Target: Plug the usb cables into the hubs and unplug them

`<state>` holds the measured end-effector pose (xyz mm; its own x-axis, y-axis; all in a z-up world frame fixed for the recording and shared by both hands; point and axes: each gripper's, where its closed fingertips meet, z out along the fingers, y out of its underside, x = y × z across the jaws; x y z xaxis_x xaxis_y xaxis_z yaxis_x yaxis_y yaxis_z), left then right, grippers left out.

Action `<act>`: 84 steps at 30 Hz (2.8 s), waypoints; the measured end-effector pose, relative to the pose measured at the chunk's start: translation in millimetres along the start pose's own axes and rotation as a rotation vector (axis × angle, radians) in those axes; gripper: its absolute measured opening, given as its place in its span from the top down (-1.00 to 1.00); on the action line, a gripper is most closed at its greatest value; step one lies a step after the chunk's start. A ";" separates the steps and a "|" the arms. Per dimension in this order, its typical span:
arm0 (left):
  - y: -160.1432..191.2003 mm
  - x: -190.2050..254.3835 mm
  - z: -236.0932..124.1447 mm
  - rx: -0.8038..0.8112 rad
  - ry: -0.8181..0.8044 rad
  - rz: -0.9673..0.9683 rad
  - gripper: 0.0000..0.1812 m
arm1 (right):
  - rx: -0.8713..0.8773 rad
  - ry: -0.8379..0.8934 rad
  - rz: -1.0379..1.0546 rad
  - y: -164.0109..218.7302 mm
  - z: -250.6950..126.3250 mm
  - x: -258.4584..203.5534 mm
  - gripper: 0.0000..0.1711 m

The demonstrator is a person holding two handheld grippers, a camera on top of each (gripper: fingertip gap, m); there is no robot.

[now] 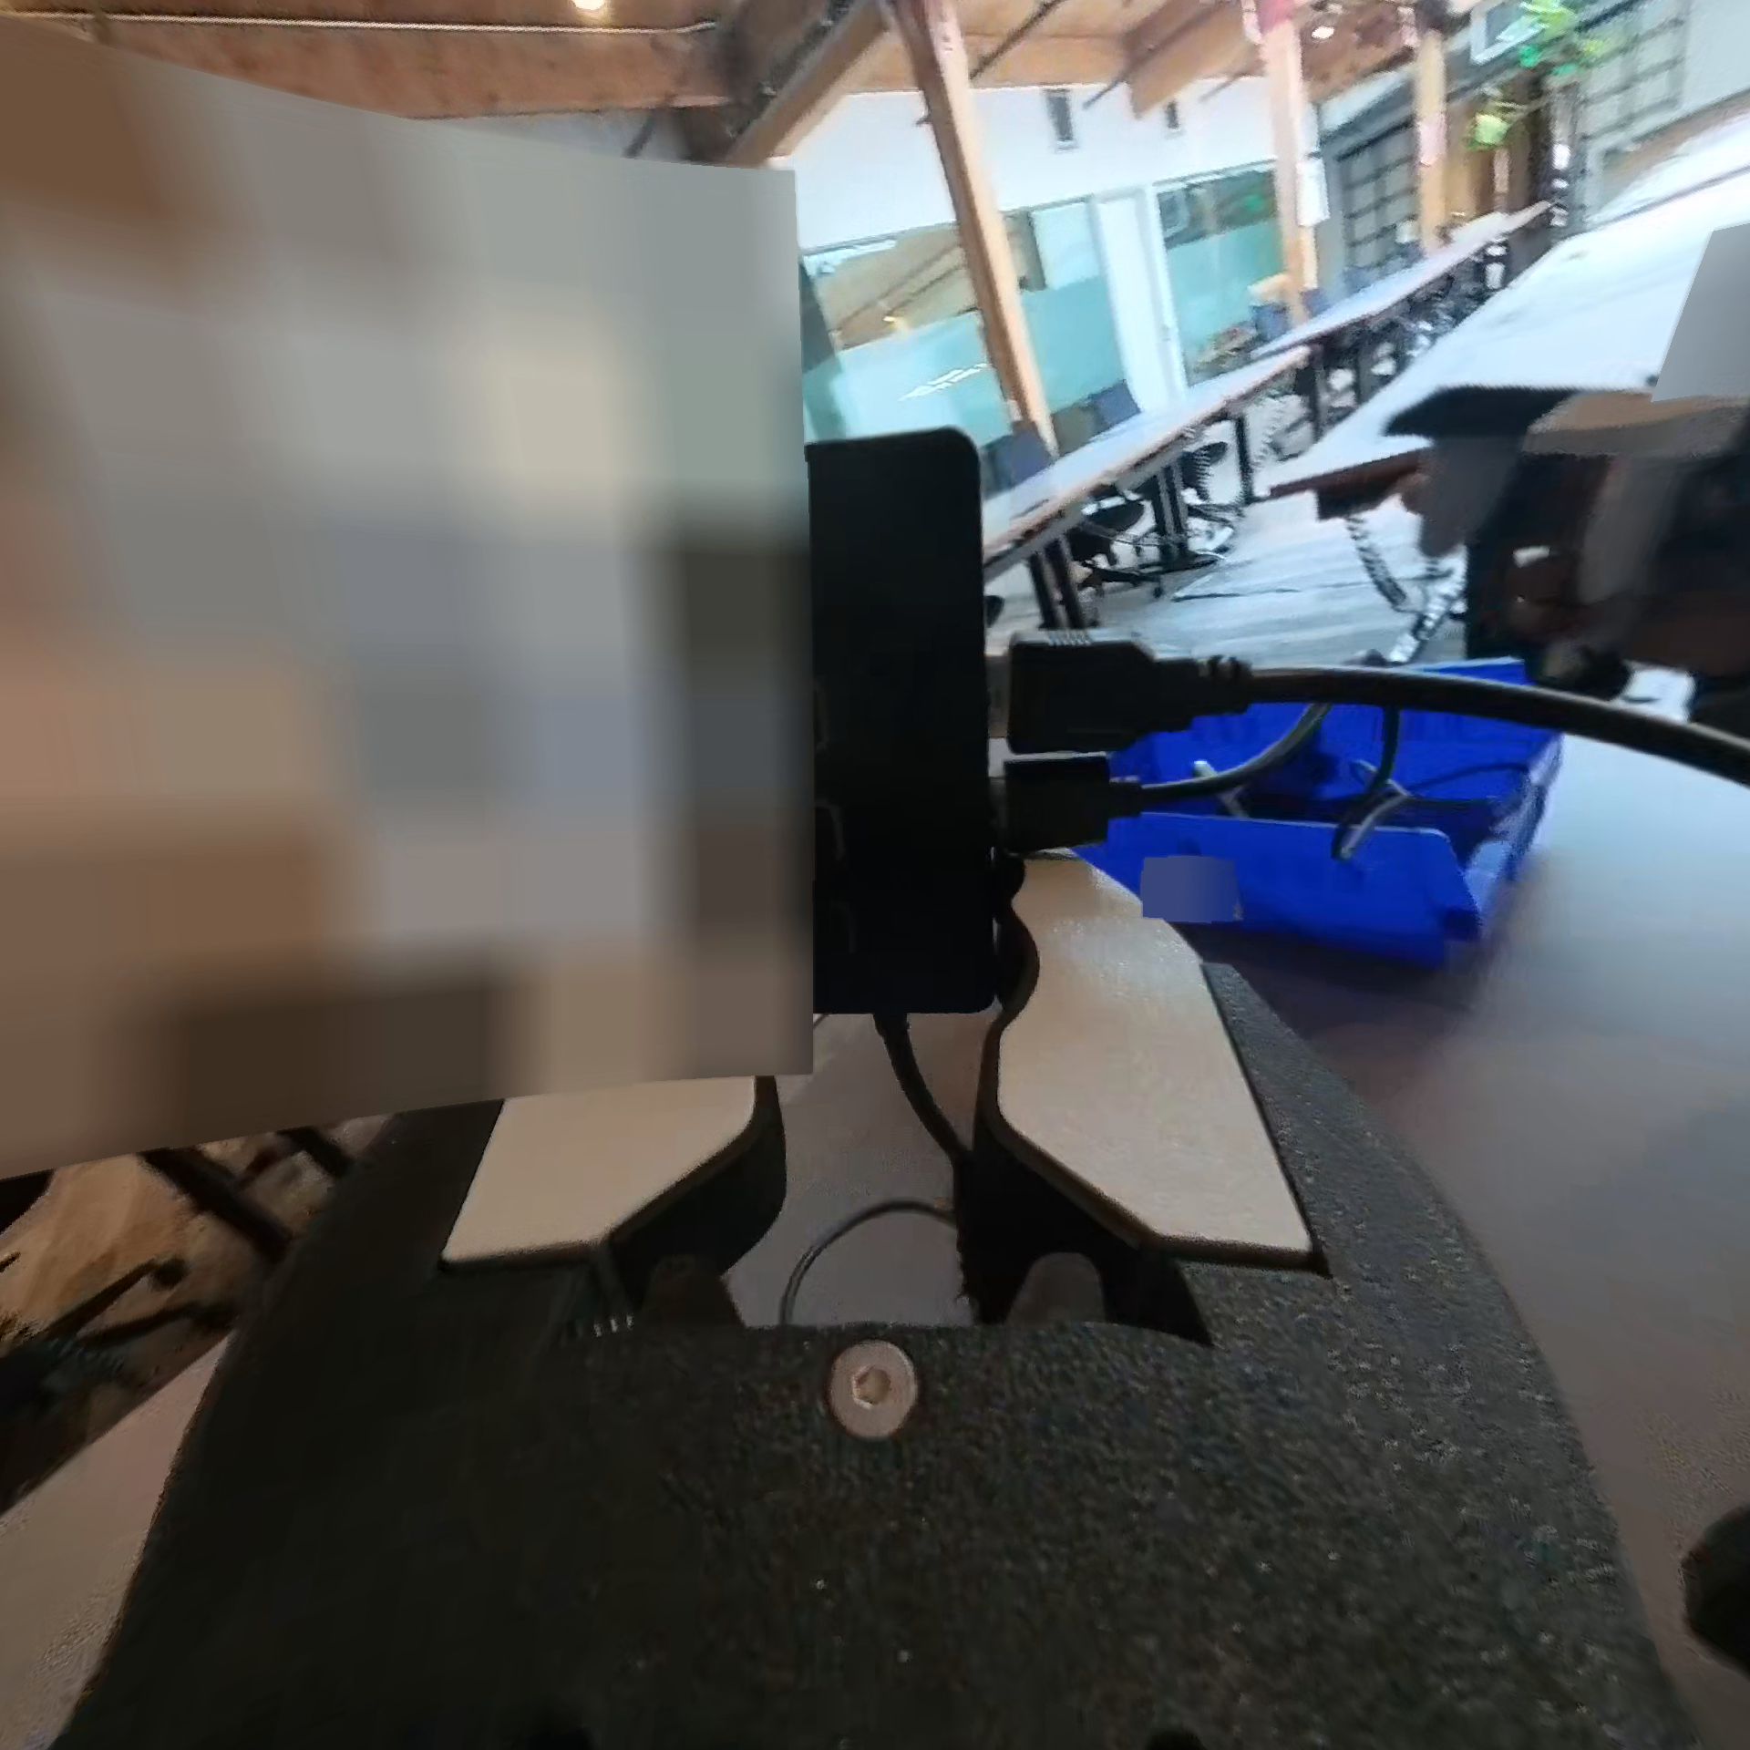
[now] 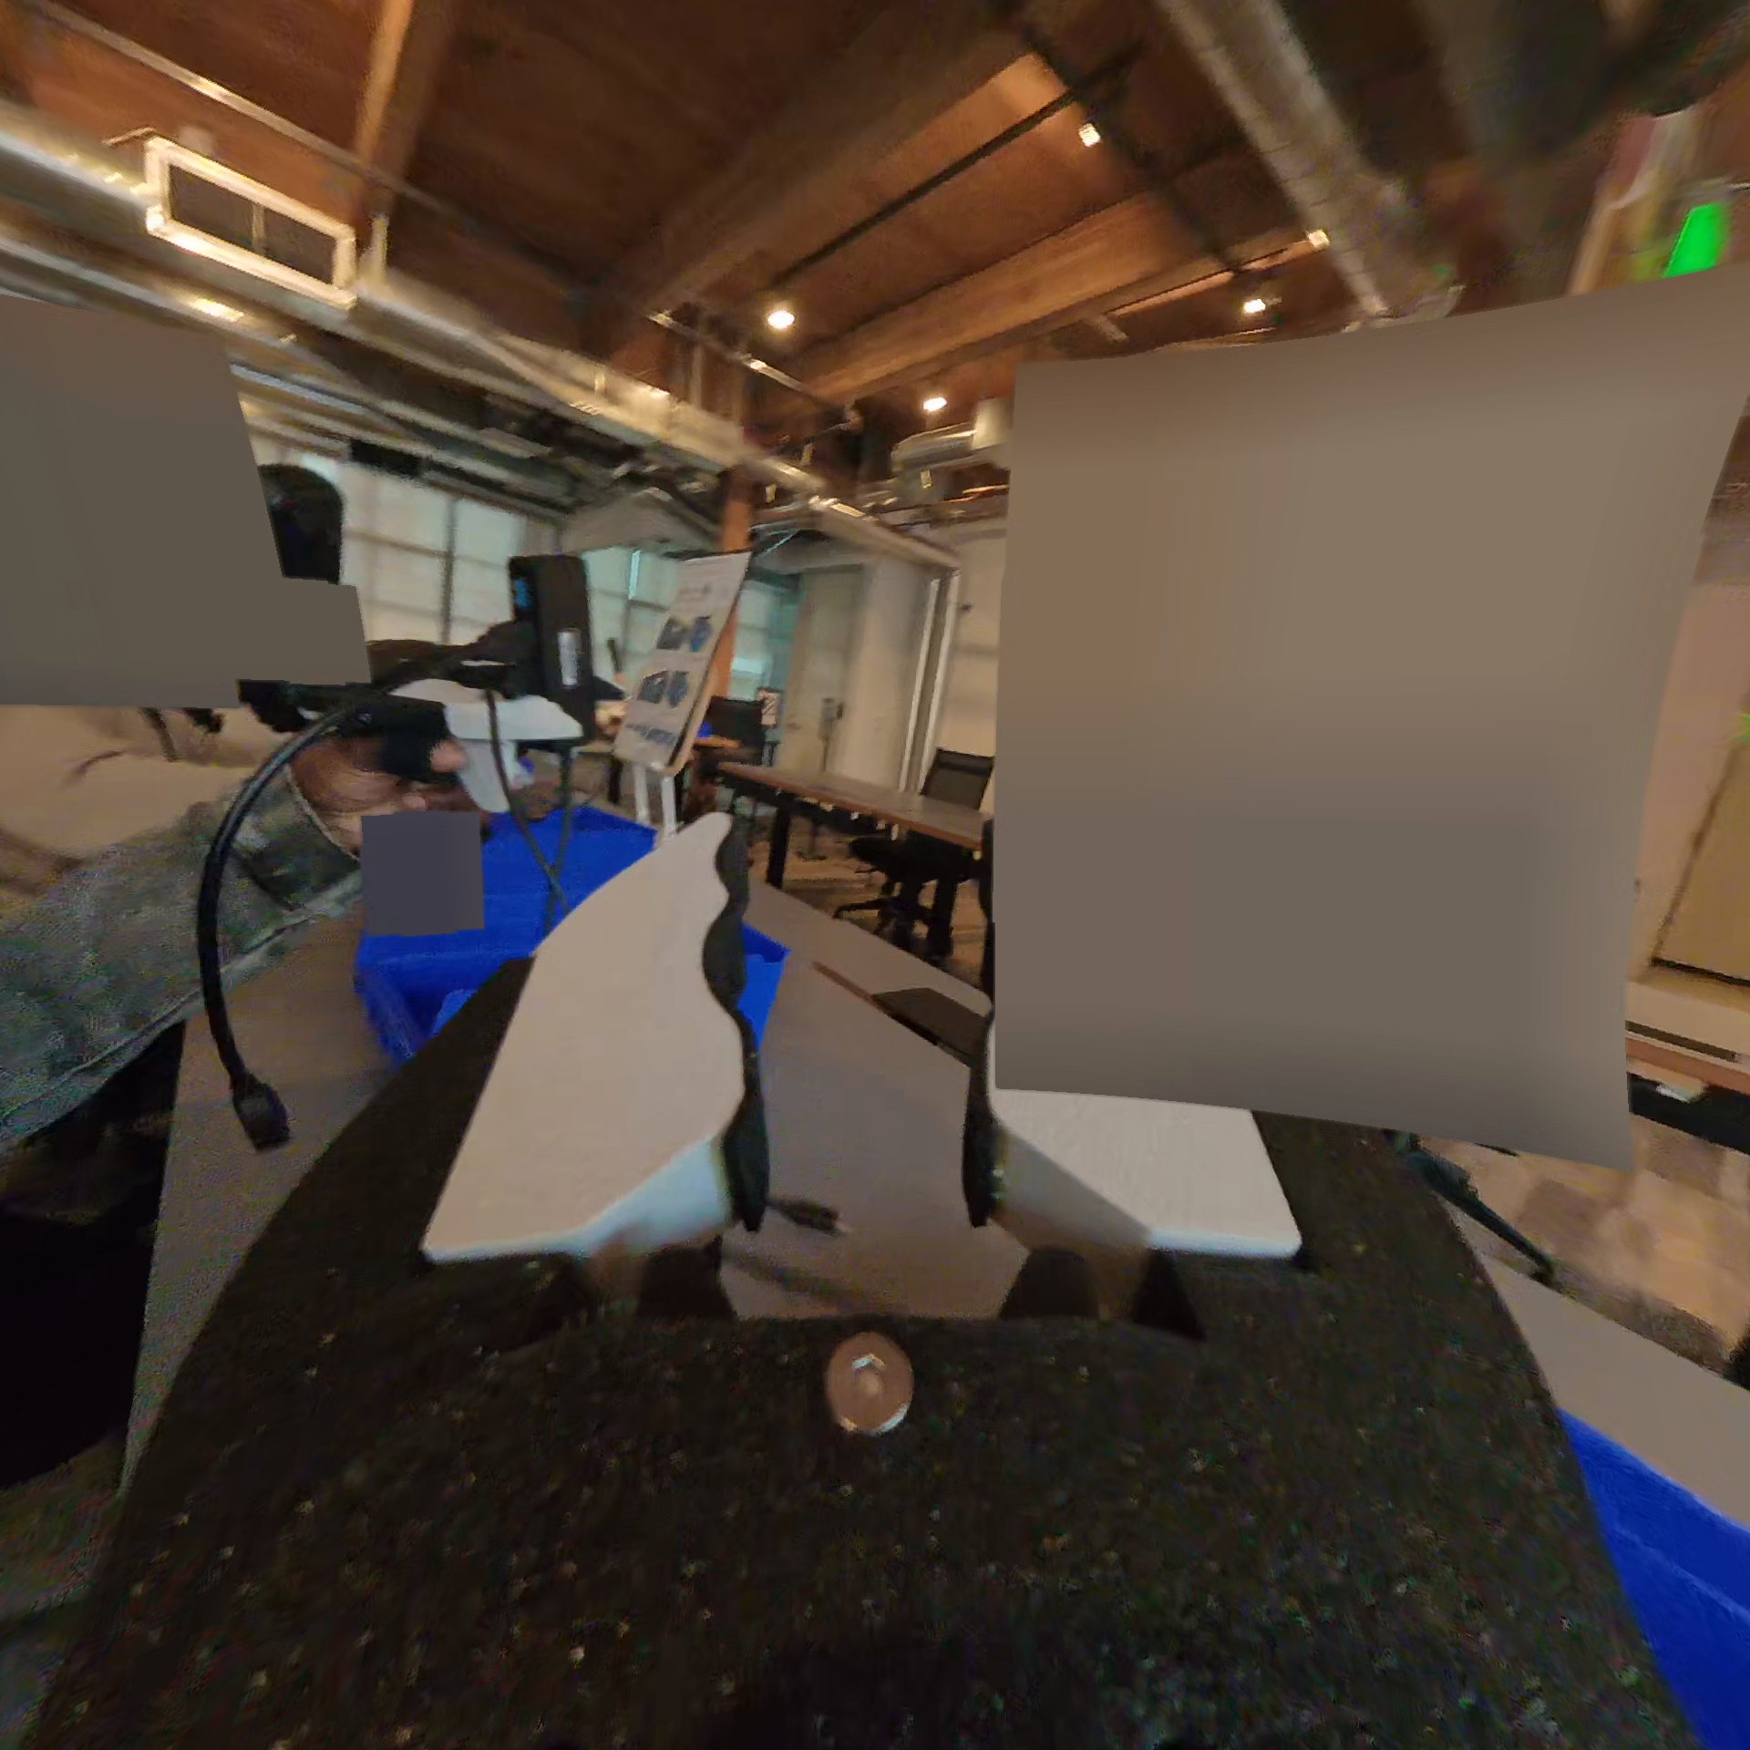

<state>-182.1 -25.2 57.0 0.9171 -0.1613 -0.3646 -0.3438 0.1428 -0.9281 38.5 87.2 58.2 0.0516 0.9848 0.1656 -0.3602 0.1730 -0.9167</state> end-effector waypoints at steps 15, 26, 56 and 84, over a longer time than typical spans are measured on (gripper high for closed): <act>15.8 -182.6 -153.8 -0.110 -0.638 -0.170 0.50 | 0.089 0.256 0.106 -26.2 -69.5 63.2 0.71; 150.9 -227.3 -224.2 -0.667 -0.994 -0.116 0.49 | 0.077 0.271 0.116 -21.0 -67.7 65.4 0.74; 214.5 -174.8 -154.7 -0.858 -0.646 -0.079 0.38 | -0.025 0.290 0.135 1.1 -66.8 70.6 0.75; 195.1 233.7 165.3 -0.559 0.451 0.233 0.99 | -0.244 0.189 0.133 29.9 -76.1 59.4 0.73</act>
<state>-1.5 126.4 -196.7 0.6777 -0.5891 -0.4400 -0.6802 -0.2751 -0.6794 101.6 151.8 12.9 0.1995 0.9798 -0.0110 -0.1432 0.0181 -0.9895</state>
